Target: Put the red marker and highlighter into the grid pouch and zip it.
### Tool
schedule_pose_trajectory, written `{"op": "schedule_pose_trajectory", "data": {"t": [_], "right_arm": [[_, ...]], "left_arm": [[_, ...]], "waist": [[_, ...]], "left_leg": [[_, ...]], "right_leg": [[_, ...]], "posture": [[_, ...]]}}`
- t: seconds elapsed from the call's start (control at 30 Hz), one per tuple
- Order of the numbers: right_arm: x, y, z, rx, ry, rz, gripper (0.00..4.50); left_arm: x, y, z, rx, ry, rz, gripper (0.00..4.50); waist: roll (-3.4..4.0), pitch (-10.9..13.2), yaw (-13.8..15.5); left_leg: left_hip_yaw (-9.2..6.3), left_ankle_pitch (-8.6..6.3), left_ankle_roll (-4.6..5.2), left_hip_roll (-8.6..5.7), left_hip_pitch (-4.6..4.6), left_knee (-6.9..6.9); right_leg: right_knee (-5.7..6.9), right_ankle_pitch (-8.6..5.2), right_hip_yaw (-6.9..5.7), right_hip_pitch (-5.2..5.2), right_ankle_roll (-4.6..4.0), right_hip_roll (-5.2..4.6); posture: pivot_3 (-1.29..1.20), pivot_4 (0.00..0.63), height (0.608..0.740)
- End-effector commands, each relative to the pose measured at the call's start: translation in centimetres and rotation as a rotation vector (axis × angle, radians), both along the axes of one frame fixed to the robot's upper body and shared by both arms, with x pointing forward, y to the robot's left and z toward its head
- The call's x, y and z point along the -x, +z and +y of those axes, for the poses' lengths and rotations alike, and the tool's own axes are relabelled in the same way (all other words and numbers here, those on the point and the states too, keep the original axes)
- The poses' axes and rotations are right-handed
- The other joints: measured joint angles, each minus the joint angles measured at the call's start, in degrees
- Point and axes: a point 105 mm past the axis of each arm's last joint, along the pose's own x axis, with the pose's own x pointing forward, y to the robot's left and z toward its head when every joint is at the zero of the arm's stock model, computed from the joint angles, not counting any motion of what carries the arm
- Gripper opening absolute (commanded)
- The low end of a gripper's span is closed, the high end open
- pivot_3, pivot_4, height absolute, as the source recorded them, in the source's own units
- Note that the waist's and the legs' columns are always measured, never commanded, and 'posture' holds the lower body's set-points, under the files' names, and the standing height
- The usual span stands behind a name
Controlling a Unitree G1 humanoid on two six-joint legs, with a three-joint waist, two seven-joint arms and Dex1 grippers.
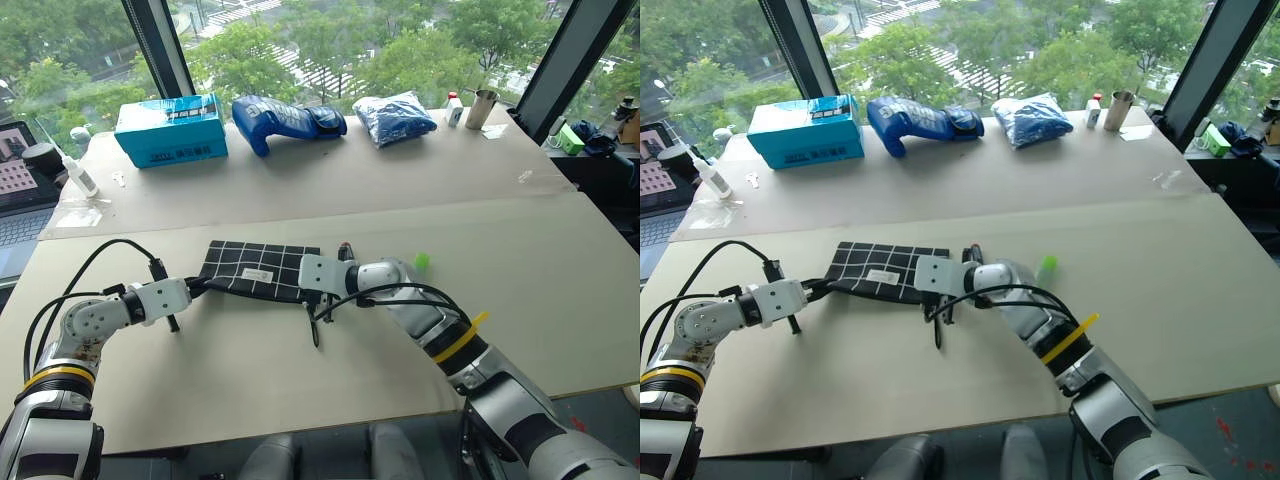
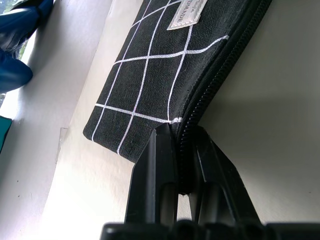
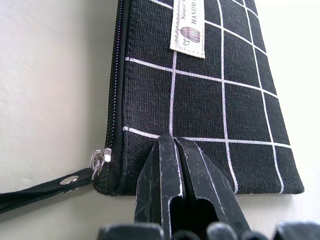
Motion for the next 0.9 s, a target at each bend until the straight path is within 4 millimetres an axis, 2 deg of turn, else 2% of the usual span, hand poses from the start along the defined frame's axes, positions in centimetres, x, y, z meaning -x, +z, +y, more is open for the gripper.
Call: {"op": "schedule_pose_trajectory", "data": {"t": [0.03,0.07,0.13,0.17,0.2,0.27,0.33,0.37,0.43,0.47,0.5,0.57,0.6,0.7,0.83,0.9], "right_arm": [[-0.5,1.6,0.0,-0.167,-0.067,0.088,0.0],[-1.2,3.3,-0.2,-0.283,-0.112,0.113,0.29],[-1.7,5.7,-0.8,-0.438,-0.146,0.162,0.76],[-1.7,6.4,-1.0,-0.485,-0.145,0.182,1.16],[-2.5,7.5,-2.2,-0.525,-0.198,0.181,1.43],[-3.6,9.5,-5.0,-0.589,-0.289,0.163,2.29],[-3.9,11.2,-7.2,-0.632,-0.334,0.151,2.82],[-4.0,12.2,-8.4,-0.656,-0.355,0.142,3.25],[-4.3,13.3,-10.4,-0.688,-0.415,0.132,3.81],[-4.2,13.6,-11.3,-0.695,-0.433,0.14,4.25],[-4.0,13.8,-11.9,-0.7,-0.443,0.147,4.46],[-3.0,13.4,-13.0,-0.69,-0.446,0.197,4.46],[-1.6,12.8,-12.7,-0.675,-0.399,0.255,4.46],[1.6,10.9,-11.1,-0.61,-0.306,0.35,4.46],[3.5,8.5,-8.4,-0.556,-0.28,0.42,4.46],[3.5,7.7,-7.1,-0.554,-0.297,0.443,4.46]], "left_arm": [[0.4,0.2,0.0,0.062,0.001,0.034,0.02],[0.5,0.2,0.0,0.083,0.009,0.048,0.0],[0.6,0.4,0.2,0.125,0.031,0.063,0.0],[0.6,0.5,0.3,0.145,0.044,0.067,0.0],[0.7,0.7,0.4,0.162,0.056,0.066,0.0],[0.9,0.9,0.7,0.181,0.08,0.067,0.0],[1.1,1.2,0.8,0.211,0.099,0.074,0.0],[1.2,1.3,0.7,0.229,0.11,0.08,0.0],[1.4,1.5,0.7,0.263,0.132,0.094,0.0],[1.5,1.7,0.6,0.28,0.143,0.098,0.0],[1.5,1.9,0.5,0.294,0.155,0.099,0.0],[1.5,2.5,0.2,0.348,0.187,0.102,0.0],[1.6,2.7,-0.1,0.359,0.194,0.108,0.0],[2.0,3.0,-1.0,0.376,0.213,0.12,0.0],[2.3,3.1,-2.2,0.389,0.237,0.145,0.0],[2.4,3.0,-2.8,0.38,0.247,0.155,0.0]], "waist": [[0.0,0.0,-0.22],[0.0,0.0,-0.4],[0.0,0.0,-0.85],[0.0,0.0,-0.96],[0.0,0.01,-1.11],[0.01,0.01,-1.27],[0.02,0.02,-1.3],[0.02,0.02,-1.29],[0.02,0.02,-1.35],[0.02,0.02,-1.41],[0.02,0.02,-1.5],[0.01,0.02,-1.54],[0.01,0.02,-1.47],[0.01,0.02,-1.31],[0.0,0.03,-1.46],[0.0,0.03,-1.43]], "left_leg": [[-0.03,0.0,0.0,0.01,-0.01,0.0],[-0.08,0.0,0.01,0.02,-0.02,0.0],[-0.17,0.0,0.01,0.05,-0.07,-0.01],[-0.24,0.0,0.01,0.08,-0.08,-0.01],[-0.25,-0.01,0.02,0.1,-0.08,-0.01],[-0.27,-0.02,0.04,0.11,-0.11,-0.01],[-0.27,-0.03,0.06,0.1,-0.11,-0.02],[-0.27,-0.04,0.07,0.11,-0.15,-0.03],[-0.26,-0.06,0.1,0.12,-0.14,-0.07],[-0.26,-0.06,0.11,0.13,-0.14,-0.1],[-0.26,-0.07,0.12,0.14,-0.15,-0.1],[-0.24,-0.1,0.17,0.15,-0.13,-0.12],[-0.24,-0.14,0.24,0.17,-0.14,-0.12],[-0.24,-0.4,0.68,0.22,-0.13,-0.11],[-0.11,-0.41,0.68,0.16,-0.14,-0.07],[-0.09,-0.41,0.68,0.16,-0.11,-0.06]], "right_leg": [[0.0,0.0,0.0,-0.01,0.0,0.0],[0.01,0.0,0.0,-0.03,0.0,0.0],[0.01,0.0,0.0,-0.09,0.0,0.0],[0.01,0.0,0.01,-0.1,0.0,0.0],[0.01,0.0,0.01,-0.09,0.0,-0.01],[0.03,0.01,0.01,-0.09,0.0,-0.01],[0.01,0.01,0.01,-0.11,0.01,-0.01],[0.01,0.01,0.01,-0.12,0.01,-0.02],[-0.01,0.01,0.01,-0.15,0.01,-0.02],[-0.01,0.01,0.01,-0.16,0.01,-0.02],[-0.02,0.01,0.02,-0.17,0.01,-0.02],[-0.05,0.01,0.02,-0.18,0.0,-0.02],[-0.07,0.01,0.03,-0.18,0.01,-0.02],[-0.08,0.01,0.01,-0.12,0.02,0.0],[-0.16,0.01,0.09,-0.16,0.01,-0.06],[-0.19,0.01,0.1,-0.16,0.01,-0.06]], "posture": [[0.0,0.15,0.74],[0.0,0.15,0.74],[0.0,0.15,0.74],[0.0,0.15,0.74],[0.0,0.15,0.74],[0.0,0.15,0.74],[0.0,0.15,0.74],[0.0,0.15,0.74],[0.0,0.15,0.74],[0.0,0.15,0.74],[0.0,0.15,0.74],[0.0,0.15,0.74],[0.0,0.15,0.74],[0.0,0.15,0.74],[0.0,0.15,0.74],[0.0,0.15,0.74]]}}
